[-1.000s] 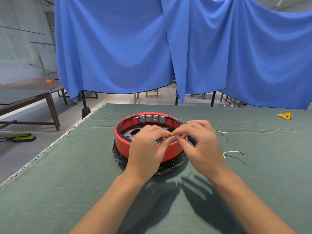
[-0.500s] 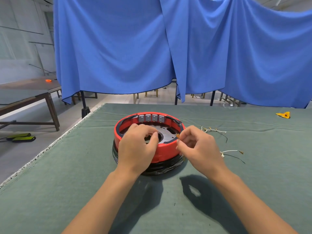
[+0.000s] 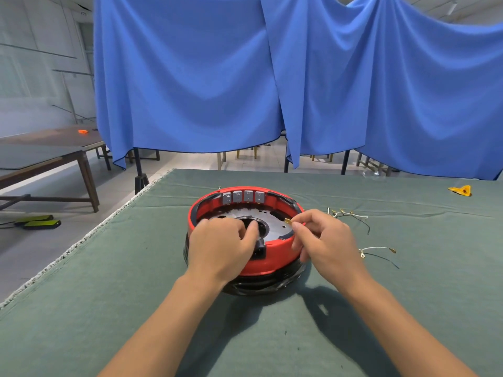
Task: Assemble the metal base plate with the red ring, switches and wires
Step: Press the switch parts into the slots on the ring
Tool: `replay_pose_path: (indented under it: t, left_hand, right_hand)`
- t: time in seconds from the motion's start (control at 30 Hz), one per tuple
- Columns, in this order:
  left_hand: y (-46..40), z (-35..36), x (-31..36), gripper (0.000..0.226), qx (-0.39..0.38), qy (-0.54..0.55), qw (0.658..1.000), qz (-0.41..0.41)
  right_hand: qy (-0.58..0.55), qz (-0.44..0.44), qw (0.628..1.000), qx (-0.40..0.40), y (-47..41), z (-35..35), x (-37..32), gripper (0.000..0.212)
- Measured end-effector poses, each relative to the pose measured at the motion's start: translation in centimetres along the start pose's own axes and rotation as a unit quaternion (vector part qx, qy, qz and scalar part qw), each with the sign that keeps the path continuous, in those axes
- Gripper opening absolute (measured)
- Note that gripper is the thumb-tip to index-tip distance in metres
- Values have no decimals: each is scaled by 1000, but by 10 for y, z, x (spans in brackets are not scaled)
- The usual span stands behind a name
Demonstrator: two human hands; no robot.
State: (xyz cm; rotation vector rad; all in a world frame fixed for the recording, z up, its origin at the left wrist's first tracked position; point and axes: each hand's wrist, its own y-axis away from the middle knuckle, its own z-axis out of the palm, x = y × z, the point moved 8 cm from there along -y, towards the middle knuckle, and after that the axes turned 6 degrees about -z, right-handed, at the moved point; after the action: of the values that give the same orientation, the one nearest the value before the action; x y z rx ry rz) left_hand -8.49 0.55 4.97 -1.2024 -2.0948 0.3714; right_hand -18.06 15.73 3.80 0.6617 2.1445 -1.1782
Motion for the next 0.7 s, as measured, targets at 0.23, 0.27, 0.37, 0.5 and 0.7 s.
replay_pose_path:
  t: [0.23, 0.27, 0.37, 0.5, 0.7]
  left_hand:
    - [18, 8, 28, 30, -93, 11, 994, -62]
    - [20, 8, 31, 29, -112, 36, 991, -61]
    - [15, 2, 30, 24, -122, 94, 986, -61]
    - [-2, -6, 5, 18, -73, 104, 990, -67]
    - [-21, -15, -54, 27, 8, 130, 975, -181]
  right_hand:
    - [95, -15, 992, 78, -3, -26, -12, 11]
    - [101, -23, 992, 77, -3, -26, -15, 11]
    - [146, -49, 987, 54, 2, -16, -23, 10]
    - [167, -64, 983, 35, 5, -7, -25, 11]
    - [110, -30, 993, -16, -17, 8, -37, 17]
